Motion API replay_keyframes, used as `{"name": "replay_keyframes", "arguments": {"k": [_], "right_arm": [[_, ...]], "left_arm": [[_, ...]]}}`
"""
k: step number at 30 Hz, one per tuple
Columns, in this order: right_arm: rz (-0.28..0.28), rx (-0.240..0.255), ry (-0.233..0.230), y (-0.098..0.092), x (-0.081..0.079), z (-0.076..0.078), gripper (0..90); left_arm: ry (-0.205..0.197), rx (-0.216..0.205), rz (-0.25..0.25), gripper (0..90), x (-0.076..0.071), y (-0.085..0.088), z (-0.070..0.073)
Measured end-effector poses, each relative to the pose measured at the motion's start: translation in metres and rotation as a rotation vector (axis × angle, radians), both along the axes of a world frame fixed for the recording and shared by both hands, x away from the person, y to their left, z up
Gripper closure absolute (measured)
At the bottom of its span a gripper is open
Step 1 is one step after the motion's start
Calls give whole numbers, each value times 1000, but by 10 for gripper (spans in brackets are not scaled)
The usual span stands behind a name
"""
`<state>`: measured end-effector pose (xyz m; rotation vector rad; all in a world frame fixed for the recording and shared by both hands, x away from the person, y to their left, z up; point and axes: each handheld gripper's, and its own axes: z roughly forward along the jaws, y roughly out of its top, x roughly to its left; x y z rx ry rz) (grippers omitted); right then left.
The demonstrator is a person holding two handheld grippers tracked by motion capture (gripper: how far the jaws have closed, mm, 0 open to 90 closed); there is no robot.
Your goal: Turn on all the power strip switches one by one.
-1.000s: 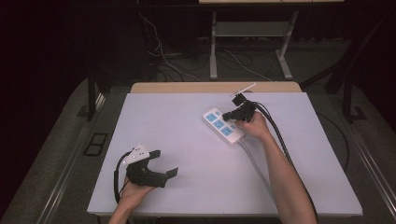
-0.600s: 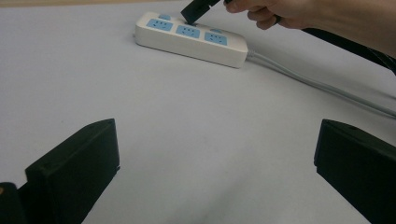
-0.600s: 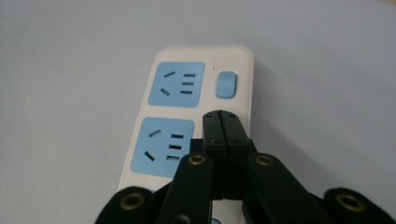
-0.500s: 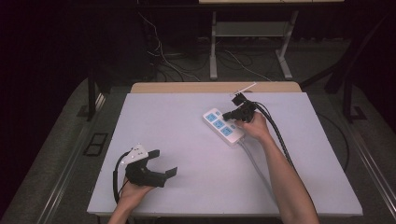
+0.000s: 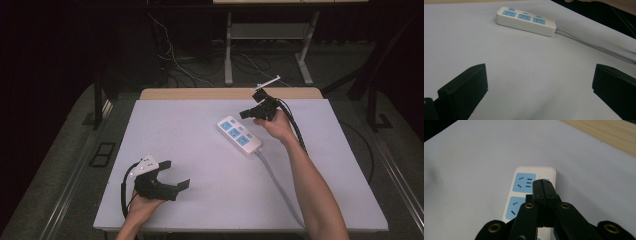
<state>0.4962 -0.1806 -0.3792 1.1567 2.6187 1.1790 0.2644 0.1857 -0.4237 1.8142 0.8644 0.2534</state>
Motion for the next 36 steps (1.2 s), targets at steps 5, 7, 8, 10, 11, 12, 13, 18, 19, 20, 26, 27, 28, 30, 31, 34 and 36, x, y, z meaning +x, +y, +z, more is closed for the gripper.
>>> {"name": "replay_keyframes", "arguments": {"k": [5,7,8,10,11,12,13,18,19,20,26,27,28,30,31,34,36], "right_arm": [[5,-9,-9,4,8,10,900],[6,-15,-11,6,12,13,900],[6,-12,-13,7,14,14,900],[8,-14,-11,10,16,14,900],[10,-21,-10,12,18,14,900],[14,-33,-9,15,19,13,900],[14,-38,-5,16,20,12,900],[18,-53,10,24,24,2,900],[19,-58,12,25,25,-1,900],[14,-59,19,25,26,-3,900],[16,-53,38,27,28,-11,900],[17,-53,41,27,29,-12,900],[17,-53,42,28,29,-13,900],[16,-53,47,29,29,-15,900],[18,-55,48,29,29,-17,900],[19,-62,56,31,29,-21,900],[19,-63,60,32,30,-24,900]], "left_arm": [[1,-1,-2,0,1,1,0],[2,-2,-1,0,1,1,0],[1,-4,-1,0,1,1,0],[1,-6,1,0,1,1,0],[0,-6,0,0,1,1,0],[-1,-6,0,0,1,1,0],[-1,-6,0,0,1,2,0],[-1,-10,1,0,0,2,0],[-1,-12,1,0,0,2,1],[-2,-11,0,0,1,2,1],[0,-12,0,0,1,2,0],[0,-12,0,0,1,2,0],[0,-12,1,0,1,2,0],[-1,-12,0,0,1,2,0],[-1,-11,-1,0,1,2,0],[-1,-13,1,0,1,2,0],[0,-12,-1,0,1,2,0]]}}
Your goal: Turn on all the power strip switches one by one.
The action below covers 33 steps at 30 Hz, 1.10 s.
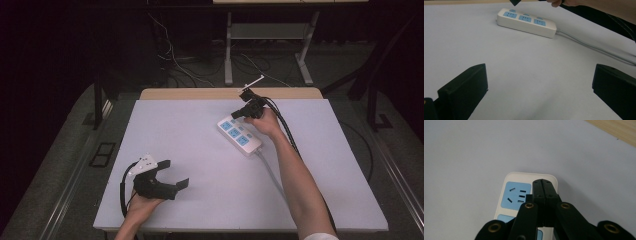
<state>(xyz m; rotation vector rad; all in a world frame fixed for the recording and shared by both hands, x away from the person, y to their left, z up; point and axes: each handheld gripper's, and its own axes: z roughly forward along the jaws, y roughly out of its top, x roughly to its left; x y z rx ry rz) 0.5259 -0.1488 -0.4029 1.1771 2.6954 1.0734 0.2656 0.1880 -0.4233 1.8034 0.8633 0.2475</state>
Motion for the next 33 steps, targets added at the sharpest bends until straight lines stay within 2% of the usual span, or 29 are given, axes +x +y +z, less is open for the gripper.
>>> {"name": "replay_keyframes", "arguments": {"k": [7,11,20,26,33], "right_arm": [[-5,-24,7,5,1,-8,900],[-6,-25,-14,5,1,-10,900],[-11,-21,-22,5,-1,-12,900],[-18,12,-32,1,-2,-15,900],[-27,8,-42,3,-4,-16,900]], "left_arm": [[-1,0,-1,0,0,0,0],[-1,2,-1,0,0,0,0],[-1,7,-2,0,0,-1,0],[2,9,-3,0,0,-2,-1],[0,11,-3,0,0,-2,-1]]}}
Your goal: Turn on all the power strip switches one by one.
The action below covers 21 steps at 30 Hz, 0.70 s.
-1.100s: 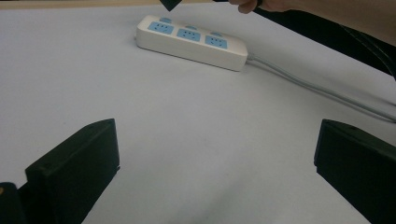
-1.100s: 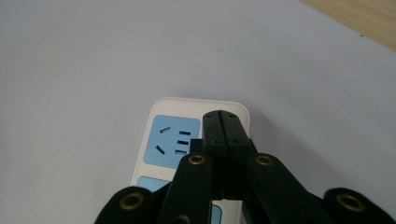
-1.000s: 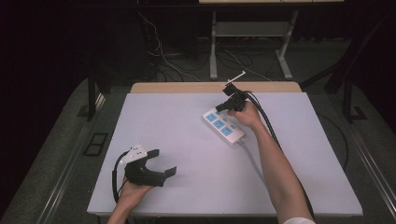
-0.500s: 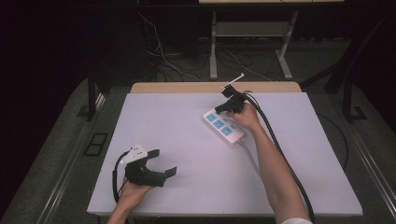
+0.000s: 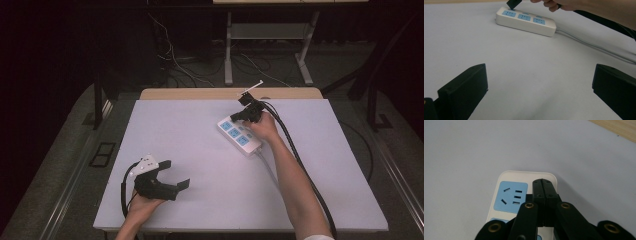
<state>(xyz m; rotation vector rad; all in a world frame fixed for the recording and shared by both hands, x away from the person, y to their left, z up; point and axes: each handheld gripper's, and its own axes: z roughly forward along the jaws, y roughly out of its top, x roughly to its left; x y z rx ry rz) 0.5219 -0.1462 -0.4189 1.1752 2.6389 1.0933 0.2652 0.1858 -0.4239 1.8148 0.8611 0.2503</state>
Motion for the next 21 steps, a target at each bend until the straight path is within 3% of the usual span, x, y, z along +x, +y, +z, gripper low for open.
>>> {"name": "replay_keyframes", "arguments": {"k": [4,11,15,19,21], "right_arm": [[-7,8,-18,-1,-2,-2,900],[-13,30,-7,-2,-2,-5,900],[-11,10,-9,-1,-2,-3,900],[-24,34,-13,-3,-4,-5,900],[-16,22,-24,-2,-4,-5,900]], "left_arm": [[1,0,-1,0,-1,-1,0],[5,4,1,0,-1,-1,-1],[6,7,1,0,-1,-1,-1],[5,9,-1,0,-1,-1,-1],[6,9,-1,0,0,-1,-1]]}}
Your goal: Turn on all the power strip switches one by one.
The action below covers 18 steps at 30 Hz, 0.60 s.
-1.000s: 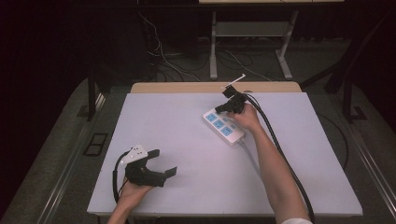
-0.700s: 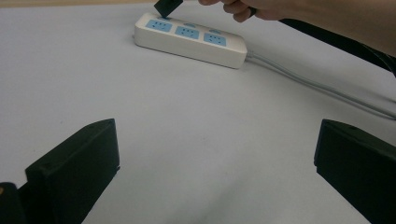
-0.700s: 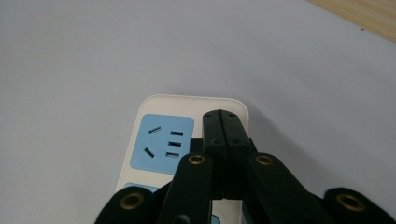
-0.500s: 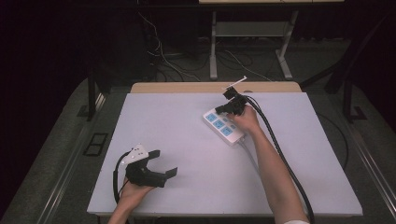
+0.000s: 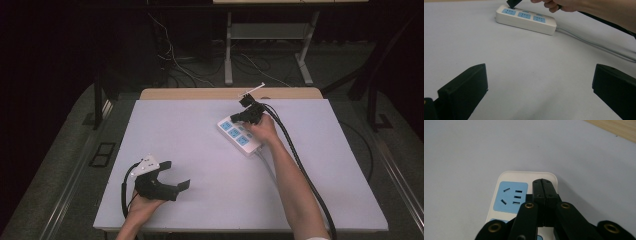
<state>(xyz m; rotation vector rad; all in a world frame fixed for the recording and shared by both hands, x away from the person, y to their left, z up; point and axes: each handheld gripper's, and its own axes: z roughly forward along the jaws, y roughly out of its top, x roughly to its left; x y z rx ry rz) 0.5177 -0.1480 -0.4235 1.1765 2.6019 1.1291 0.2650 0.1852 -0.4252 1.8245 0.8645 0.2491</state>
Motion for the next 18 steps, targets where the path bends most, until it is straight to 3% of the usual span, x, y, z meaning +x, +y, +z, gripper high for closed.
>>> {"name": "replay_keyframes", "arguments": {"k": [10,15,18], "right_arm": [[-11,31,19,-3,0,3,900],[-5,53,7,-8,-4,14,900],[-2,40,-2,-11,-9,20,900]], "left_arm": [[4,-6,8,0,2,2,0],[0,-5,8,0,1,1,0],[-1,-2,5,0,1,1,0]]}}
